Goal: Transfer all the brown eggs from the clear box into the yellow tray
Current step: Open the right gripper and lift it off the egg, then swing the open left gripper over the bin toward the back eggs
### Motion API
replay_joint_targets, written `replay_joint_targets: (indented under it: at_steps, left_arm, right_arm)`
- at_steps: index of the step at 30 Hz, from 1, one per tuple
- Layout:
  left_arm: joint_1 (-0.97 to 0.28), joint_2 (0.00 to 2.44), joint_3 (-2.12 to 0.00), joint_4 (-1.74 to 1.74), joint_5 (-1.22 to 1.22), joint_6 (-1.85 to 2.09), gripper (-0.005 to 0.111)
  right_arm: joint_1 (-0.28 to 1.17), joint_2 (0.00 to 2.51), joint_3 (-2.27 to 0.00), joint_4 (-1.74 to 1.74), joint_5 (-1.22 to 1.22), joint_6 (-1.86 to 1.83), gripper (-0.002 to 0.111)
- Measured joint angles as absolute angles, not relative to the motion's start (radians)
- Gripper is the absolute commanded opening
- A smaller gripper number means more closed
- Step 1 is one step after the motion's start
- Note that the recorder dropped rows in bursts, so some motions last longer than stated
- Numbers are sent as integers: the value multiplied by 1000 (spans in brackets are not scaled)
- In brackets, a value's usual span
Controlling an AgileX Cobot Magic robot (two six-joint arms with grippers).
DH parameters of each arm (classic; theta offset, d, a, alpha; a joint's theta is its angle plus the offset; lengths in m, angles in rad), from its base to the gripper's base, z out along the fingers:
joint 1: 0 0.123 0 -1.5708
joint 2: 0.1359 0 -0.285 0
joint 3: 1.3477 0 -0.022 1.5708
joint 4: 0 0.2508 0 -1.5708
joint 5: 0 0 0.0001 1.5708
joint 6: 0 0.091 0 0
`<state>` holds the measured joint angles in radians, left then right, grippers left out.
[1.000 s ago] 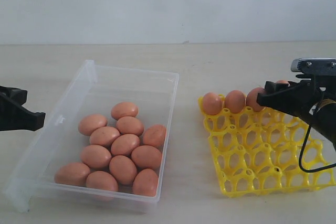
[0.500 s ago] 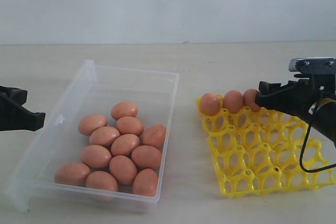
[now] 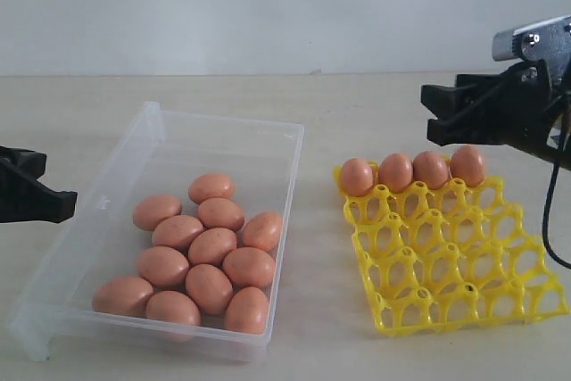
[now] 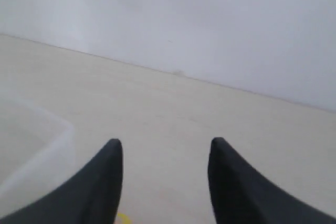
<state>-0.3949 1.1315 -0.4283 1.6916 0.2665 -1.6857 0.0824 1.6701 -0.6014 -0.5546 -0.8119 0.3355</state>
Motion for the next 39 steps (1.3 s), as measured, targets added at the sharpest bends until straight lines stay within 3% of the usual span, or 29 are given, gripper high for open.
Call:
replay_joint_targets:
  at_steps: [2,5,10,16,23,28,30,36,39]
  left_arm:
    - [-395,1132,-428,1692,266,-1686,4]
    - [-395,1132,-428,1692,264,-1686,4]
    - [-395,1132,-428,1692,260,-1686,4]
    - [-395,1132,-428,1692,260,-1686,4]
    - [-395,1132,-417,1672,204,-1683,4]
    - [-395,1132,-453,1673,-46,-1665,4]
    - [-395,1161,-512,1710,-146,-1690,4]
    - [-393,1393,-703,1734,-366,-1739,4]
    - [-393,1504,-789,1736,-412,-1725,4]
  right_arm:
    - [101,1623,-616,-720,-835,466,25]
    - [179,1572,-671,-934,-795,671,27]
    - [406,1554,-839,-1265,-474,1049,39]
    - [651,1575,-1065,-1500,-130,1277,39]
    - [659,1721,-1123,-1598,-73,1424,39]
    - [659,1720,-1091,-1620,70,1435,39]
    - [659,1688,-1051,-1608,188,1401,36]
    - [659,1559,-973,-1436,529,1203,2]
    - [659,1504,-959,-1365,609,1139,0]
